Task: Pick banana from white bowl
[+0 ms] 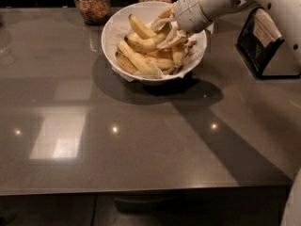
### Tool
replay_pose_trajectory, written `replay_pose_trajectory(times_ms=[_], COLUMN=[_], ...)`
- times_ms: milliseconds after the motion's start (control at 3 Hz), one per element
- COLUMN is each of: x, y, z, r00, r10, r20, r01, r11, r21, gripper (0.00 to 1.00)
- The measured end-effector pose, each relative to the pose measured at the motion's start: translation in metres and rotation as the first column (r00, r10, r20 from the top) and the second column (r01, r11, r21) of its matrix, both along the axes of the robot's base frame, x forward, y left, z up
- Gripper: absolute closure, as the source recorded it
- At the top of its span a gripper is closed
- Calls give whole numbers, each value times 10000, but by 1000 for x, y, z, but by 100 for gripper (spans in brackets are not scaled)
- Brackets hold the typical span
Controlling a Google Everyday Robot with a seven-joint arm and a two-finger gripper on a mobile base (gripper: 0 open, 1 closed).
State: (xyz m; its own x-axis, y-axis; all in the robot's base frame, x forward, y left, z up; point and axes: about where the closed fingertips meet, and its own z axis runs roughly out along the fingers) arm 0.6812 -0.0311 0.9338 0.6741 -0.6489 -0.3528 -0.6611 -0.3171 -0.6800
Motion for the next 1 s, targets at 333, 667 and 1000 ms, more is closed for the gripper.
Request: replay_pose_trajectory(times_ms=[333, 667, 1000], x=[5, 4, 4], y=[2, 2, 3], z=[-11, -10, -12], r00=[9995, 9994, 9989], r10=[86, 96, 146], r20=[-294, -323, -456], r01=[-88, -98, -152], r11=[9999, 9999, 9998], r21=[-65, -74, -130], gripper=[54, 55, 57])
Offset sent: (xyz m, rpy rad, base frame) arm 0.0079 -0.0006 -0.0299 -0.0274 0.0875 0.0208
